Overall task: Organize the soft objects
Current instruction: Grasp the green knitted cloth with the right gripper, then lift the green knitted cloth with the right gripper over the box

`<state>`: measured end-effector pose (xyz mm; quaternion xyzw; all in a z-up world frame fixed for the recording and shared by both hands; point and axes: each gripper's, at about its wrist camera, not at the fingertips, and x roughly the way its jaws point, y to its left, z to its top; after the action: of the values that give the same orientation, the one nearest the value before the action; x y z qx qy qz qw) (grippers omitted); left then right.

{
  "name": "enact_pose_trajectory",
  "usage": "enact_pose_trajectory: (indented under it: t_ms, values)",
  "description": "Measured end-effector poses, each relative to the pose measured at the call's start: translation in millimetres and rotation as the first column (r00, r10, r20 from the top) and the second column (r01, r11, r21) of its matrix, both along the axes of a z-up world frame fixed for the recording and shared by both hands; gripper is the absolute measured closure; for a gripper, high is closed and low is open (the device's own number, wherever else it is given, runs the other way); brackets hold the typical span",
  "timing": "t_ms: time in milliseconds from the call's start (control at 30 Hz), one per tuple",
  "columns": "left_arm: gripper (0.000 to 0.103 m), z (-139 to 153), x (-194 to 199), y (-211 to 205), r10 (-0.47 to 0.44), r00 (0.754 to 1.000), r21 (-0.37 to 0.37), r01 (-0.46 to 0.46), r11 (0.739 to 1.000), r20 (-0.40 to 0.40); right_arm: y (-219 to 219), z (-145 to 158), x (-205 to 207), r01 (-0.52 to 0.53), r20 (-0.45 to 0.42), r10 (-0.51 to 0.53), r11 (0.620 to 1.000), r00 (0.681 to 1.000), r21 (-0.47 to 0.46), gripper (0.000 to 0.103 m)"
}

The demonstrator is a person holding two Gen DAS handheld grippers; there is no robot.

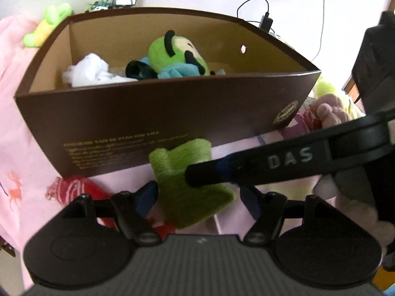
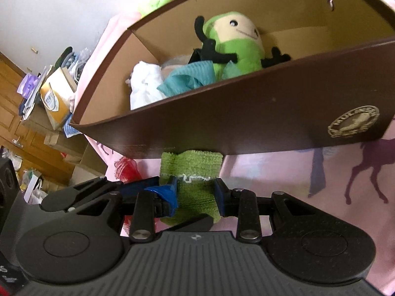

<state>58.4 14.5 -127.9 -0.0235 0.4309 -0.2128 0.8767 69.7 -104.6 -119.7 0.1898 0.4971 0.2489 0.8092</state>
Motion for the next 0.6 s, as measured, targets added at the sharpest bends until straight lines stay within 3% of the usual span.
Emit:
enact_pose_trajectory:
  t_ms: [167, 600]
  values:
    - [0.039, -0.1, 3.5, -4.4, -0.008, 1.000, -0.012, 0.007, 1.000, -0.007, -0.7, -2.3, 5.8, -0.028, -0.022, 0.028, 1.000, 0.999, 0.010, 0.085]
    - [0.042, 18.4, -9.2, -4.5, -0.053, 0.998, -0.094, 0.051, 0.994, -0.027, -14.6, 12.9, -12.0, -0.011, -0.015, 0.012, 1.000, 1.000, 0.029, 0.092]
